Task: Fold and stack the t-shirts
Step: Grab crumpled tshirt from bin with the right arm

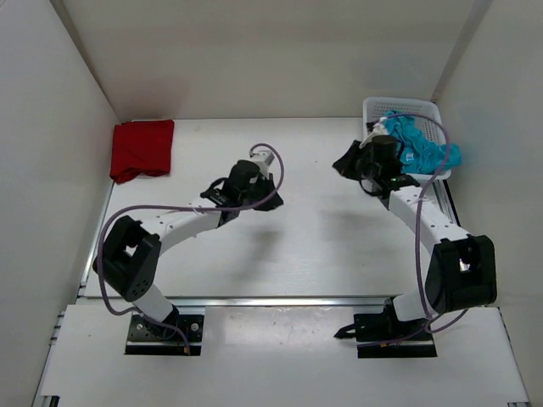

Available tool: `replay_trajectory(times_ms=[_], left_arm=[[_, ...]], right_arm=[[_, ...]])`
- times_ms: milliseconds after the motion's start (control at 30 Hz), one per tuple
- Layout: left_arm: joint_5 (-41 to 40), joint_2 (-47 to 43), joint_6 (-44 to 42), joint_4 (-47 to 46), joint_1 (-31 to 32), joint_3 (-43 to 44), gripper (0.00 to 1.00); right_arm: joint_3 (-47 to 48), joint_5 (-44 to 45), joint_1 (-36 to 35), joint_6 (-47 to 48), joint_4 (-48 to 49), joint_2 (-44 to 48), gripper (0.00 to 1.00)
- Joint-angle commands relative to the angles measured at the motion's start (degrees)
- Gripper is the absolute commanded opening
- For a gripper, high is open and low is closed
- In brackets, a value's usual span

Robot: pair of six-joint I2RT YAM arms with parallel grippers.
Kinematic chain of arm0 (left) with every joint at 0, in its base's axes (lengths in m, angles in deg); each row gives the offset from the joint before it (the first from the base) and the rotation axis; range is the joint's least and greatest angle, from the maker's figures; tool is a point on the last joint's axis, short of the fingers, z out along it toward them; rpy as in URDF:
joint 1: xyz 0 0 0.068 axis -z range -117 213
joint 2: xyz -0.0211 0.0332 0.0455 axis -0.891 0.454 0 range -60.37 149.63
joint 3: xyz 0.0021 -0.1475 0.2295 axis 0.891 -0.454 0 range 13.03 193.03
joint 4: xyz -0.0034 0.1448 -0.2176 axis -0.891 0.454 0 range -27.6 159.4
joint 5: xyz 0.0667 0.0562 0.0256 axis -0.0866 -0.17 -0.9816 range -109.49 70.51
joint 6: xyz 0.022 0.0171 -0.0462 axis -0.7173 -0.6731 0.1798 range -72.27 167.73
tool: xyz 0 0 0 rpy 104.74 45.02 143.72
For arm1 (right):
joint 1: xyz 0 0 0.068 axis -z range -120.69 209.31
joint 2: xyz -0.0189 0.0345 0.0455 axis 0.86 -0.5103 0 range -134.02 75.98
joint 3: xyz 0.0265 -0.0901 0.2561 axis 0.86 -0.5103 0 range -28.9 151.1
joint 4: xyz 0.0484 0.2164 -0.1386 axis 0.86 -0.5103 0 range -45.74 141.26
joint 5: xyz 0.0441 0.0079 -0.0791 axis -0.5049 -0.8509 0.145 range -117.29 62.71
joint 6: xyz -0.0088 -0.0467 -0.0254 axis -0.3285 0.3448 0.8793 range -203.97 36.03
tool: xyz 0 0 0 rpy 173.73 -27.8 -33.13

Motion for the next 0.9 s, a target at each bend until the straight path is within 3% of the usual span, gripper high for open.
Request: replay_trajectory(times_ms=[0, 100, 200, 267, 300, 433, 567, 667, 733, 833, 867], left_arm=[[-2.88, -5.34, -3.38, 0.34, 3.36, -2.60, 0.00], [3.72, -9.73, -0.38, -7.31, 5.29, -10.94, 0.00], [5.58, -13.50, 2.25, -11.71, 7.40, -16.75, 0.00], [7.78, -15.26, 4.18, -14.44, 8.28, -19.48, 0.02], [9.79, -15.54, 5.06, -15.58, 8.46, -20.97, 0.14], [12.44, -16.24, 6.29, -17.26, 10.30, -23.79, 0.49], [12.27, -16.77, 5.78, -17.79, 10.40, -26.08, 0.53], [12.62, -17.30, 6.82, -18.93, 9.26, -27.40, 0.49], [13.41, -16.95, 6.92, -19.20, 8.98, -27.41, 0.47], [13.85, -16.33, 8.58, -20.51, 8.46, -27.49, 0.37], [13.77, -15.90, 8.67, -20.17, 8.29, -27.32, 0.32]], right_arm=[[5.41, 7.95, 9.20, 2.31, -6.64, -1.72, 0.00], [19.54, 12.07, 16.08, 5.11, -16.13, -10.15, 0.01], [30.61, 15.06, 20.39, 7.31, -22.20, -18.85, 0.37], [36.16, 14.64, 21.27, 8.72, -25.74, -23.70, 0.50], [39.59, 15.68, 21.63, 10.11, -27.05, -26.67, 0.52], [48.47, 14.29, 22.16, 11.36, -32.85, -35.30, 0.57], [47.27, 12.79, 21.28, 10.84, -32.87, -36.72, 0.58], [43.76, 12.79, 21.01, 10.57, -30.67, -36.10, 0.54], [44.45, 12.71, 20.57, 10.13, -30.67, -36.72, 0.37], [46.73, 12.79, 20.49, 10.13, -32.42, -37.25, 0.01], [46.39, 12.44, 20.31, 10.39, -31.73, -36.21, 0.00]])
